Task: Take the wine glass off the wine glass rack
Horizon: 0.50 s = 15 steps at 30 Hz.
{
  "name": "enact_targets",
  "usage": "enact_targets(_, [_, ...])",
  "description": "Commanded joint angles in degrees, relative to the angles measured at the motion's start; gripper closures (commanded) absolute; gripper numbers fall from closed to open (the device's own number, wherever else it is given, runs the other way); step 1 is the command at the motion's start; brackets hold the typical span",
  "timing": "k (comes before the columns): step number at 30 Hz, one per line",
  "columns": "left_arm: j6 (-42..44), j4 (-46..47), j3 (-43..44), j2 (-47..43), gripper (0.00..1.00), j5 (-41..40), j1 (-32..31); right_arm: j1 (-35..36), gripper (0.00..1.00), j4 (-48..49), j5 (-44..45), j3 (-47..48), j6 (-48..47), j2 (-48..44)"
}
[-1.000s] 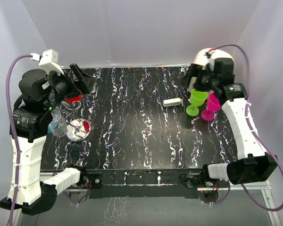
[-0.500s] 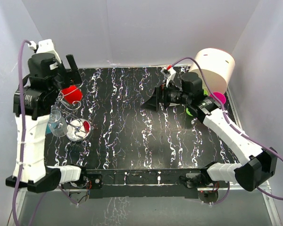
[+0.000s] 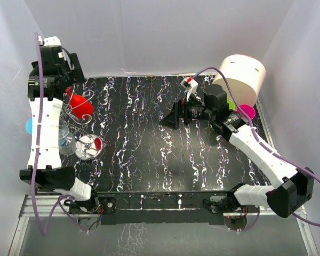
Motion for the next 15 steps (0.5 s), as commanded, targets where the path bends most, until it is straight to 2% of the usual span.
enact_targets(1, [-0.85, 2.9, 2.29, -0.63, 0.01, 9.77, 5.82, -0.03, 0.07, 2.89, 0.93, 0.3, -1.31, -0.57])
enact_targets(9, [-3.01, 3.76, -0.83, -1.96, 0.01, 14.73, 10.83, -0.05, 0.06, 2.99, 0.65, -0.05, -1.26, -0.07])
enact_targets(15, [-6.06, 4.77, -4.24, -3.2, 0.01, 21.36, 15.23, -0.03, 0.06, 3.1, 0.63, -0.64, -1.25, -0.3])
